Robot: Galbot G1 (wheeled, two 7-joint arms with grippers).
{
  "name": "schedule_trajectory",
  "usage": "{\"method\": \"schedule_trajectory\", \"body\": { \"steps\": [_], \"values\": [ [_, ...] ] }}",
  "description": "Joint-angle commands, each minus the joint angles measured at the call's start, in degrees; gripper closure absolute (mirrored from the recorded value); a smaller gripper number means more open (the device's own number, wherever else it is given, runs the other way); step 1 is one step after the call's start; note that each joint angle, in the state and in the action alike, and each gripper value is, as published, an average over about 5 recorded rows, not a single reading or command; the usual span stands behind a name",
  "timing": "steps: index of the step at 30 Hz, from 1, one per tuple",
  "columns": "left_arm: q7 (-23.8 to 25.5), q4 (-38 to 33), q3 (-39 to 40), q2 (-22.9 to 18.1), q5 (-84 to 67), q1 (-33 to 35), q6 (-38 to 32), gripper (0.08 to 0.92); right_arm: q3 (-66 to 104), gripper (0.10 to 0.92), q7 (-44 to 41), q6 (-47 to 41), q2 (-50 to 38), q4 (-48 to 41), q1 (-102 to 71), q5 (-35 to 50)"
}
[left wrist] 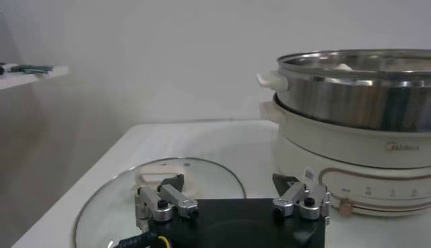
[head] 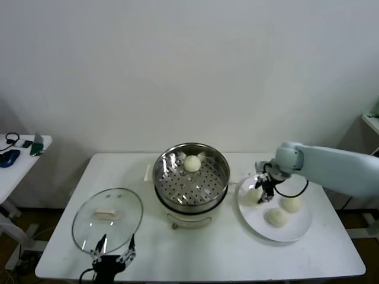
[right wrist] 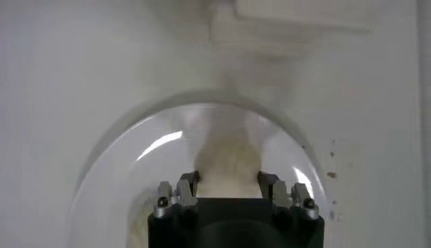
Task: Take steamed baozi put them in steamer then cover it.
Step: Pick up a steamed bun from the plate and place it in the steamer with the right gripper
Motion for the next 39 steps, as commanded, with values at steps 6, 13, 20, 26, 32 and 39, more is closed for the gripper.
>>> {"method": "schedule_trajectory", "body": {
  "steps": [6,13,20,26,32,39],
  "values": [
    [-0.1,0.4,0.5,0.3,0.8,-0.1,-0.3,0.177,-8.0,0.414,-10.2,2.2,7.0,4.0,33.9,18.9],
    [0.2,-0.2,0.5,0.5,1.0,-0.2,-0.2,0.177,2.1,0.414,-4.5,-3.8,18.6,7.6,28.0,26.4],
    [0.8,-0.7,0.1,0.5,1.1,-0.5,0.1,0.177,3.9,0.414,0.7,-6.3,30.7,4.3,15.4,24.6],
    [0.9,-0.6,-0.4,0.6,1.0,-0.5,0.0,0.177,2.2,0.414,2.7,-6.9,34.7,-0.9,8.0,19.1],
    [1.1,-0.3,-0.6,0.5,1.0,-0.9,0.1,0.177,0.3,0.409,4.1,-6.7,36.3,-5.9,2.8,14.4],
    [1.2,-0.2,-0.7,0.3,1.0,-1.2,0.1,0.177,0.8,0.406,5.0,-6.4,38.7,-10.8,-1.3,13.3]
  ]
}}
